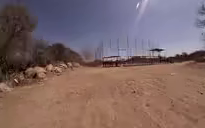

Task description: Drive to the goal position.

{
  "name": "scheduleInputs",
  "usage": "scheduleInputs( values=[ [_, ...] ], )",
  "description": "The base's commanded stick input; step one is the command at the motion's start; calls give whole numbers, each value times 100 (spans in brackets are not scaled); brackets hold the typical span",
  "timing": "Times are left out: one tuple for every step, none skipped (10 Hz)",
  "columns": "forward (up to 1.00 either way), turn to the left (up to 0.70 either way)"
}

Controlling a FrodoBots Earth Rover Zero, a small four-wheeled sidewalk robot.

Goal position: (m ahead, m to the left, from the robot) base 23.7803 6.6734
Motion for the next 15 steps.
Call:
scheduleInputs(
  values=[
    [100,0],
    [100,0],
    [100,0],
    [100,0],
    [100,0],
    [100,0],
    [100,0],
    [100,0],
    [100,0],
    [100,0],
    [100,0],
    [100,0],
    [100,0],
    [100,0],
    [100,0]
  ],
)
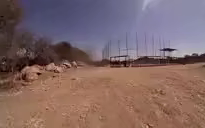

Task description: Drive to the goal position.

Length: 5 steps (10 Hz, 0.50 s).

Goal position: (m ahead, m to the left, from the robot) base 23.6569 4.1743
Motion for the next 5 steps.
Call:
scheduleInputs(
  values=[
    [100,0],
    [100,0],
    [100,0],
    [100,0],
    [100,0]
  ],
)
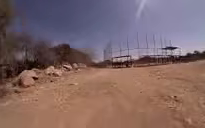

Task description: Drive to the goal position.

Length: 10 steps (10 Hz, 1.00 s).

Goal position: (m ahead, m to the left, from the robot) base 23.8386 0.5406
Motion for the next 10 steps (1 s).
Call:
scheduleInputs(
  values=[
    [100,0],
    [100,0],
    [100,0],
    [100,0],
    [100,-2],
    [100,-14],
    [100,-25],
    [100,-17],
    [100,-5],
    [100,0]
  ],
)
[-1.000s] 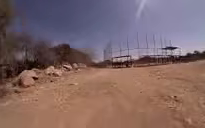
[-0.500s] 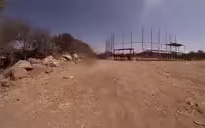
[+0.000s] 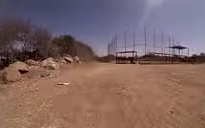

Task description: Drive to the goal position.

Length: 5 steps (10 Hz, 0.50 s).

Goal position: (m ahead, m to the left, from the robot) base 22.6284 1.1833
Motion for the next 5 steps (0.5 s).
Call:
scheduleInputs(
  values=[
    [100,0],
    [100,0],
    [100,0],
    [100,0],
    [100,0]
  ],
)
